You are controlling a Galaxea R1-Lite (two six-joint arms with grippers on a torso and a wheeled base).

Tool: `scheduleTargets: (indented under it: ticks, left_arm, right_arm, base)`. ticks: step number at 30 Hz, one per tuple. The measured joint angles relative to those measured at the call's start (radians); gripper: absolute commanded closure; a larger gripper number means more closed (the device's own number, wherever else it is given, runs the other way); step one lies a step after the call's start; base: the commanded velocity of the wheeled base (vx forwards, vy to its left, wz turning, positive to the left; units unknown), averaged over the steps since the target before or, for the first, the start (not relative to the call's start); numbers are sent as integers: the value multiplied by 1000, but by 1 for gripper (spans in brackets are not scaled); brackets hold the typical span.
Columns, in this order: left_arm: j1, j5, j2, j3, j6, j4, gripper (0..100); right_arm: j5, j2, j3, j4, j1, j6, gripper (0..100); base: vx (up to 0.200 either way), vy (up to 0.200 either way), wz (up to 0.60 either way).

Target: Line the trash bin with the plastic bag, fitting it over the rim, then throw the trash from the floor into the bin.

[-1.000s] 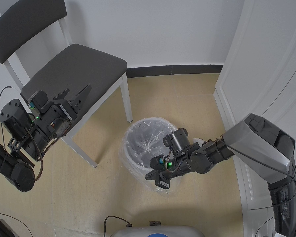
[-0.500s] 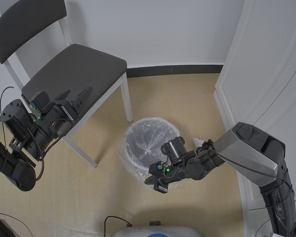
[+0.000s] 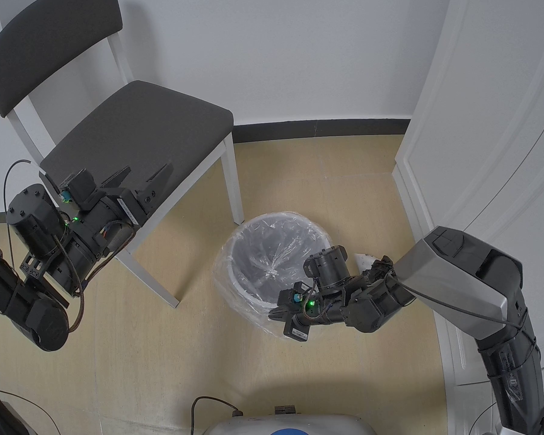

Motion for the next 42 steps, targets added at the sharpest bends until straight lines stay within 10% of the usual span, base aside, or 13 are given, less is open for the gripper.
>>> scheduleTargets:
  ticks: [21,42]
  left_arm:
    - [-5,1,23,1,11,0,0]
    - [-14,1,45,-2,14,0,0]
  right_arm:
    - [-212,-4,351,-492,-28,86,100]
    - [-232,51,260,-409,-48,210,100]
  base:
    - [0,0,0]
    - [0,0,0]
